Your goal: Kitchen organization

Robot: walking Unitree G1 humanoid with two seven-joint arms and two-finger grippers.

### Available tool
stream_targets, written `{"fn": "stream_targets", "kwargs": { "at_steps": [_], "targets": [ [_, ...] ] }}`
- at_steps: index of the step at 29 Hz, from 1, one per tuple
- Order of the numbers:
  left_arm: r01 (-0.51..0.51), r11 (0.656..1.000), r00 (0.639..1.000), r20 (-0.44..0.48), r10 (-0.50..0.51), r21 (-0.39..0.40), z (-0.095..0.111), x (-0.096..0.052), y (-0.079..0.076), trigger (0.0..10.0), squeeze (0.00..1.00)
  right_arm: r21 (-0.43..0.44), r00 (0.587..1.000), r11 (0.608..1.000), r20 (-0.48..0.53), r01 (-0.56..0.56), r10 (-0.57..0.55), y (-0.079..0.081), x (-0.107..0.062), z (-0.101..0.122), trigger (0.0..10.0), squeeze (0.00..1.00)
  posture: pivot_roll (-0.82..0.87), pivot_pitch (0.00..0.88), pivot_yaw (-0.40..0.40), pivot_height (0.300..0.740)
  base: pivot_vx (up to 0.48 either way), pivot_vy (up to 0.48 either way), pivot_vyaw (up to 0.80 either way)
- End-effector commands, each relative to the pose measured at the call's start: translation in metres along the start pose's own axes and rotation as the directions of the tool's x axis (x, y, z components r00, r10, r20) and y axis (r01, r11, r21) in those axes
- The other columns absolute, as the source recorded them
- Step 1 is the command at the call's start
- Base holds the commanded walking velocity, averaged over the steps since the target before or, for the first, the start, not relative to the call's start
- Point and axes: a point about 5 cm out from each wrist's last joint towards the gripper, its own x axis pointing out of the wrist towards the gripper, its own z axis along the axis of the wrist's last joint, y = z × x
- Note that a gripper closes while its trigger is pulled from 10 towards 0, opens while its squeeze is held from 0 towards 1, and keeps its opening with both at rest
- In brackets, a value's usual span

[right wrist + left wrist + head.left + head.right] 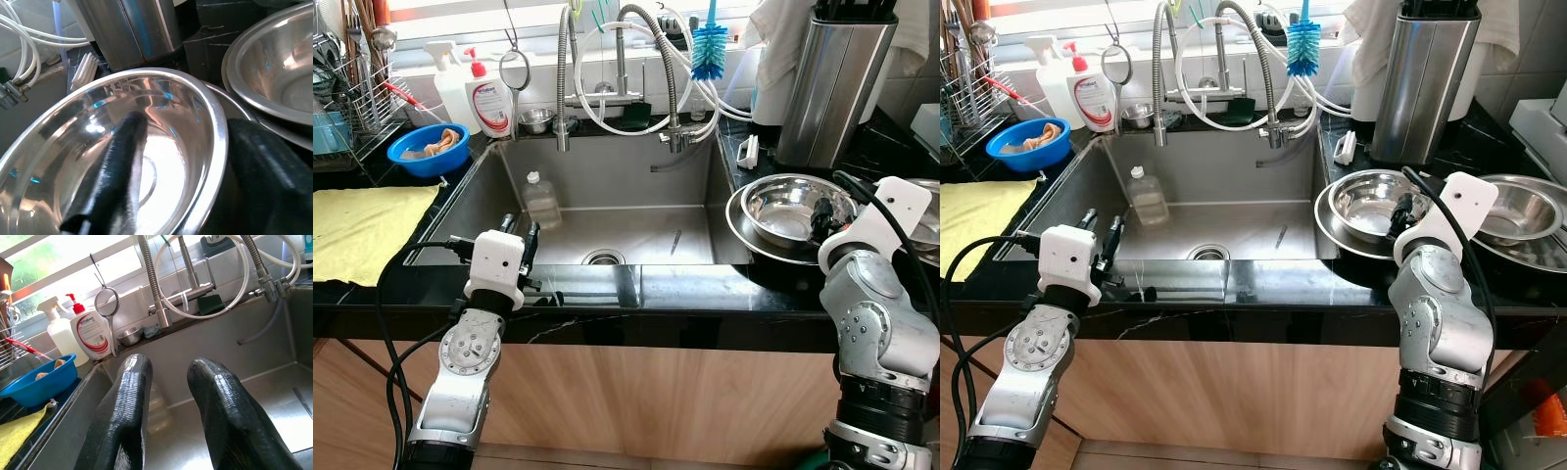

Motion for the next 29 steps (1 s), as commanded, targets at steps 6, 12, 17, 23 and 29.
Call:
{"fn": "stream_targets", "kwargs": {
  "at_steps": [6, 12, 17, 23, 29],
  "targets": [
    [0.02, 1.0, 1.0, 0.007, -0.02, 0.022, 0.0034, 0.001, 0.0017, 10.0, 0.0, -0.007, 0.999, 1.0, -0.036, -0.004, 0.004, 0.0032, 0.0022, -0.0055, 0.0, 0.0, -0.14, 0.0, 0.091, 0.74, 0.0, 0.0, 0.0],
    [0.028, 1.0, 1.0, 0.001, -0.028, 0.012, 0.0028, 0.0008, 0.0012, 10.0, 0.0, -0.002, 0.999, 1.0, -0.039, -0.007, 0.007, 0.0055, 0.0022, -0.0062, 0.0, 0.0, -0.14, 0.0, 0.094, 0.74, 0.0, 0.0, 0.0],
    [0.03, 1.0, 1.0, 0.001, -0.03, 0.006, 0.0032, 0.0019, 0.0021, 10.0, 0.0, 0.004, 0.999, 1.0, -0.031, 0.03, -0.03, 0.001, 0.003, -0.0047, 0.0, 0.0, -0.14, 0.0, 0.097, 0.74, 0.0, 0.0, 0.0],
    [0.032, 0.999, 0.999, -0.001, -0.032, 0.005, 0.0031, 0.0026, 0.0017, 10.0, 0.0, 0.009, 0.999, 0.999, -0.023, 0.044, -0.044, 0.0002, 0.0018, -0.0027, 0.0, 0.0, -0.14, 0.0, 0.095, 0.74, 0.0, 0.0, 0.0],
    [0.033, 0.999, 0.999, 0.004, -0.033, 0.005, 0.0044, 0.004, 0.0018, 10.0, 0.0, 0.025, 0.998, 0.997, -0.009, 0.066, -0.066, -0.0007, 0.002, 0.0003, 0.0, 0.0, -0.14, 0.0, 0.095, 0.74, 0.0, 0.0, 0.0]
  ]
}}
